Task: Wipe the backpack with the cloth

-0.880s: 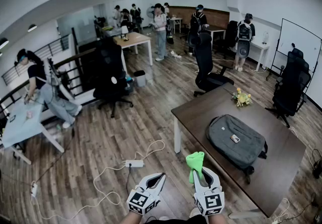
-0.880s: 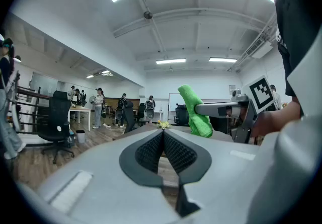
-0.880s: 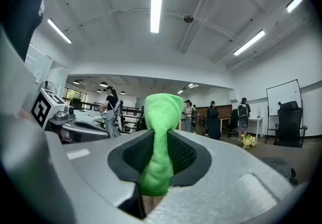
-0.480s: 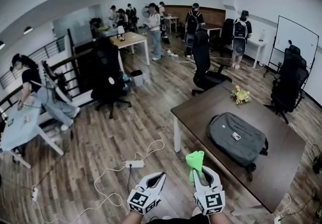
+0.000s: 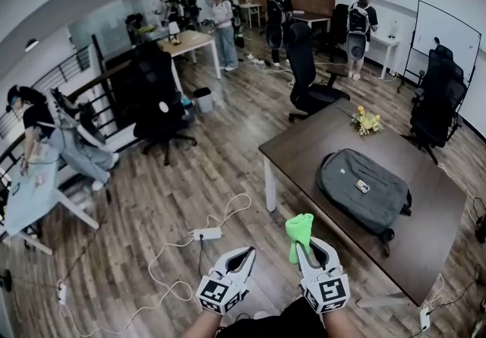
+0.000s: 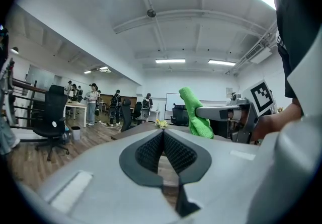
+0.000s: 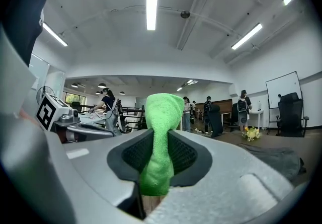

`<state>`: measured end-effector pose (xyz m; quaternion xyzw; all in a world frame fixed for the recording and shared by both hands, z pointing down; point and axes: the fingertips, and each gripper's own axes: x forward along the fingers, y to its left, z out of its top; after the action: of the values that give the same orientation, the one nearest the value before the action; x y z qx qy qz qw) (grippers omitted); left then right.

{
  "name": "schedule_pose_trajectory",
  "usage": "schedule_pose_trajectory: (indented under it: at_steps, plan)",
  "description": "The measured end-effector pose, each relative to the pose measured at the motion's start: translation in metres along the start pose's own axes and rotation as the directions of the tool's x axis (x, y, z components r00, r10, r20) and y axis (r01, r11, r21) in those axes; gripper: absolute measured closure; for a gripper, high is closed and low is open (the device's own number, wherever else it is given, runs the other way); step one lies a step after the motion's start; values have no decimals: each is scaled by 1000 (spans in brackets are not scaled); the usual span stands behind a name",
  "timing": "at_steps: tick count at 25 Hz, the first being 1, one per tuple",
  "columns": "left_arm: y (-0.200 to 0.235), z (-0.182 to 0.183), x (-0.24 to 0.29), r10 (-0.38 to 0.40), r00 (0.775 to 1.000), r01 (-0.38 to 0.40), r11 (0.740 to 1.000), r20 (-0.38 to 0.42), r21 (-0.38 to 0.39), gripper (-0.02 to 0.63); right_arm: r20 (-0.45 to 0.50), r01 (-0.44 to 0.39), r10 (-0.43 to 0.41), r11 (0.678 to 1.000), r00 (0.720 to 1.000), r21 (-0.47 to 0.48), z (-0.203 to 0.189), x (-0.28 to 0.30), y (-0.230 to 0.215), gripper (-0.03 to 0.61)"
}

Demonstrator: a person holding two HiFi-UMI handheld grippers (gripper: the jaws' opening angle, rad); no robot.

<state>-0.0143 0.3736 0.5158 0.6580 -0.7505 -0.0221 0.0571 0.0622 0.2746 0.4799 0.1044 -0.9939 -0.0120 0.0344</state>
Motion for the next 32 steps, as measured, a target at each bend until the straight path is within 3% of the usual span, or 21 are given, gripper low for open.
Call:
schedule_pose_trajectory:
  at_steps: [5, 10, 14, 24, 32]
  plan:
    - [6, 7, 21, -18, 1000, 18, 1000, -2, -18, 595, -10, 17, -17, 1000, 1000, 15, -2, 15, -21, 489]
    - [19, 9, 62, -47, 999, 47, 999, -12, -14, 595, -97, 37, -36, 999, 995, 10, -16, 44, -51, 486]
    - [25, 16, 102, -73, 997, 73, 997, -24, -7, 595, -75, 81, -79, 996, 994, 30, -9, 66, -87, 486]
    - [38, 28, 196, -95, 995, 95, 995, -43, -9, 595, -72, 77, -74, 996, 995, 41, -2, 117, -171, 486]
    - [29, 30, 258, -134, 989, 133, 991, -54, -21, 595, -140, 233, -223, 971, 965, 55, -16, 114, -274, 486]
